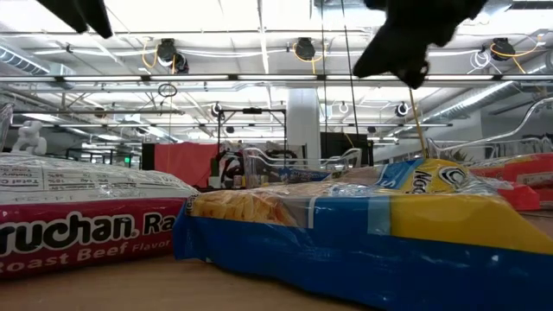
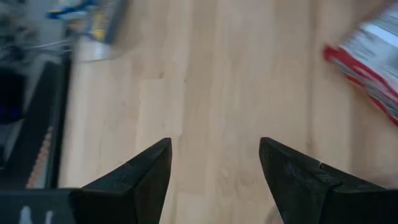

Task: Sort Maruchan noodles
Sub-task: Put the orange noodle pack into the right transparent bin

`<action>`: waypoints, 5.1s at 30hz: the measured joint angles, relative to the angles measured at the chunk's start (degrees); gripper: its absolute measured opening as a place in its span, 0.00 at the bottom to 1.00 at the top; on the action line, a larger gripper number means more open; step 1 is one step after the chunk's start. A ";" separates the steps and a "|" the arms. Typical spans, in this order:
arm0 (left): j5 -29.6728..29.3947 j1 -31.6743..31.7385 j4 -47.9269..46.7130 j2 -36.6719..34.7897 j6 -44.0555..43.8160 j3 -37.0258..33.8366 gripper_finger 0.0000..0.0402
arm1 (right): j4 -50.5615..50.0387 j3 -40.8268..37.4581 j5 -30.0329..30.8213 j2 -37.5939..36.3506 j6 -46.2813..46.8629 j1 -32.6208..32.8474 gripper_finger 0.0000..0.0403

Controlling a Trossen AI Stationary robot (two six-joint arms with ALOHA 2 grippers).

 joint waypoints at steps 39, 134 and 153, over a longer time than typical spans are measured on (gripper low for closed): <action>-1.10 -2.99 3.88 0.01 -14.04 -13.97 0.62 | -20.59 9.37 5.26 20.84 -0.31 12.16 0.43; 12.56 21.26 90.29 25.20 55.78 -13.95 0.79 | -11.18 6.55 13.19 0.04 -33.29 2.87 0.00; 20.46 24.07 97.36 28.73 53.01 -13.97 0.44 | -5.97 4.01 10.17 0.05 -33.58 2.24 0.00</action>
